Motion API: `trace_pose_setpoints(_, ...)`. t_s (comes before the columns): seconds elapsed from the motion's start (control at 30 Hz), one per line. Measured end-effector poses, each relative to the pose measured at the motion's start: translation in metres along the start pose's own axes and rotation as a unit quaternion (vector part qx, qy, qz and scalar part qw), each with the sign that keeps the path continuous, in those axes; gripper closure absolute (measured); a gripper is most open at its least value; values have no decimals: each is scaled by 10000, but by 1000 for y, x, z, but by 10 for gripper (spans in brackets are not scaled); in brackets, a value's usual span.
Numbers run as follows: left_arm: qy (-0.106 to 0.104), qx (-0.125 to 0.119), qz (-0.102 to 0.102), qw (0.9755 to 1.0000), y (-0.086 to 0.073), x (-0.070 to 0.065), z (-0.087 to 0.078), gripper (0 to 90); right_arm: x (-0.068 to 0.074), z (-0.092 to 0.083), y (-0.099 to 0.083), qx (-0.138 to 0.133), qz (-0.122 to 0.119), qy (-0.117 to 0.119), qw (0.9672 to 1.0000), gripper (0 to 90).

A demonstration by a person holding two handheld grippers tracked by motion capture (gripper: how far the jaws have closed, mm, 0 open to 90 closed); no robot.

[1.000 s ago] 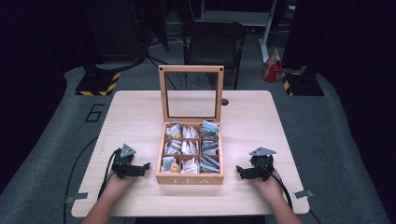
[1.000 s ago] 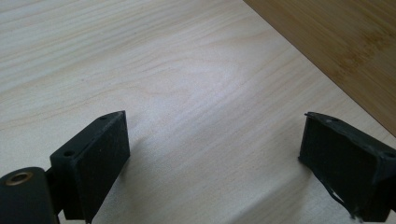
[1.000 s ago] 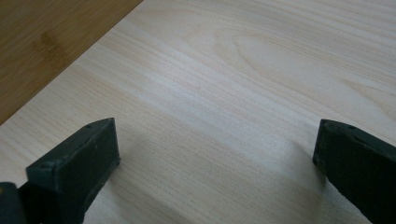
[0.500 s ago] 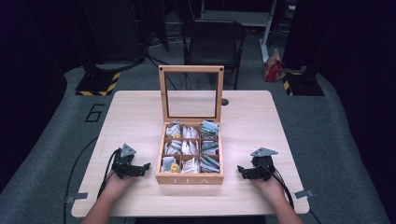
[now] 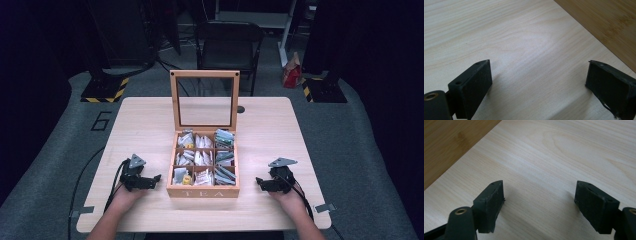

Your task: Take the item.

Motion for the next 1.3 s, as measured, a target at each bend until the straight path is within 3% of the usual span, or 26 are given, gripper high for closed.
trace_pose_setpoints(0.27, 9, 8, -1, 10000, 0, 0, 0, 62, 6, -9, 8, 103, 20, 148, 9998, 284)
trace_pose_setpoints(0.47, 11, 9, -1, 10000, 0, 0, 0, 63, 10, -23, 19, 76, -15, 538, 9985, 332)
trace_pose_setpoints(0.73, 10, 10, 0, 10000, 0, 0, 0, 62, 22, -38, 36, 70, -139, 660, 9977, 344)
trace_pose_setpoints(1.0, 10, 11, 0, 10000, 0, 0, 0, 62, 29, -45, 55, -98, -81, 808, 9966, 346)
trace_pose_setpoints(1.3, 10, 9, 0, 10000, 0, 0, 0, 62, 39, -49, 83, -220, -303, 949, 9948, 381)
Point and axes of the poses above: each handheld gripper's, and its own axes: z roughly forward along the jaws, y roughly out of its top, x roughly to its left, the point moved 1 cm from there along z, roughly forward along the jaws, and after that the axes turned 12 degrees about z, right-handed, at the moved point
